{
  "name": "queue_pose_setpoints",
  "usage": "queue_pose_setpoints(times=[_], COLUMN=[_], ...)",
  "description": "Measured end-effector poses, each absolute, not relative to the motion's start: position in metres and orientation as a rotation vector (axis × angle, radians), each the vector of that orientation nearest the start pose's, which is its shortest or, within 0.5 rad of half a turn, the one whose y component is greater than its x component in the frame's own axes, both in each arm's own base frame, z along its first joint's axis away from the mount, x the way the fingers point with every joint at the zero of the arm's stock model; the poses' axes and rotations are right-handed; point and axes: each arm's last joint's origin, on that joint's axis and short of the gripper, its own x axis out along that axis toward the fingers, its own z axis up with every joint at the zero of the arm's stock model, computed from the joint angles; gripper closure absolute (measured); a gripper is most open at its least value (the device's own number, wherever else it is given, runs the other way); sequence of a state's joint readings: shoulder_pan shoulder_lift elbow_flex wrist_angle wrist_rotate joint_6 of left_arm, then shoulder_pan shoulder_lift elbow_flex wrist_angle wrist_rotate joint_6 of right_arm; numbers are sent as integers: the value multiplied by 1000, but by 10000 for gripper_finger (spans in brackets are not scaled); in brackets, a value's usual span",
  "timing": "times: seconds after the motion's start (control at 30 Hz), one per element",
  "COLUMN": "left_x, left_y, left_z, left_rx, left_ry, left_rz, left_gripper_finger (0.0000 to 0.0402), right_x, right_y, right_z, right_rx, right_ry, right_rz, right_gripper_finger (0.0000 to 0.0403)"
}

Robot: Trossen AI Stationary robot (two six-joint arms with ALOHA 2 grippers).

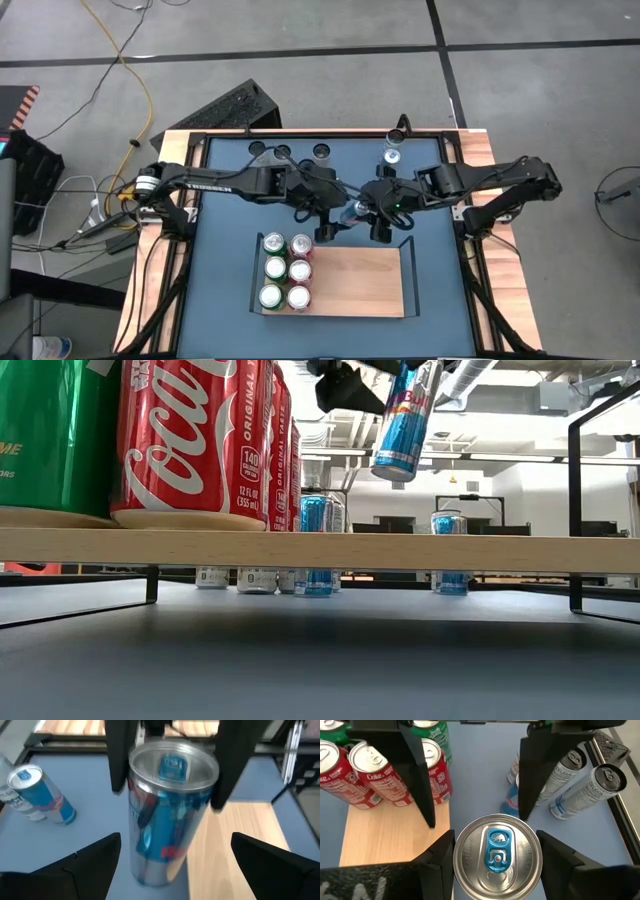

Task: Place canned beverage on shelf
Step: Put the bottom right blue soda can on the shelf

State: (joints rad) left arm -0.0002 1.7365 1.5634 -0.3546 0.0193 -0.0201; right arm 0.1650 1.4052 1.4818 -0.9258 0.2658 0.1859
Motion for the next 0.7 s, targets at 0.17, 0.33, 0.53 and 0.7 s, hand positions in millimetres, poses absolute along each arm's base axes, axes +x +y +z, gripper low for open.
queue_pose_setpoints(times=[0.17,0.33,0.53,0.7], left_x=[400,401,402,402], left_y=[0,0,1,1], left_z=[330,334,336,336], left_rx=[-52,-52,-58,-64], left_ry=[509,471,446,447], left_rz=[-4,-1,19,11], left_gripper_finger=[36,36,43,77], right_x=[279,282,284,285], right_y=[39,39,40,40], right_z=[373,375,378,378], right_rx=[0,8,12,12], right_ry=[788,749,713,707], right_rz=[-168,-163,-155,-154], right_gripper_finger=[199,198,198,190])
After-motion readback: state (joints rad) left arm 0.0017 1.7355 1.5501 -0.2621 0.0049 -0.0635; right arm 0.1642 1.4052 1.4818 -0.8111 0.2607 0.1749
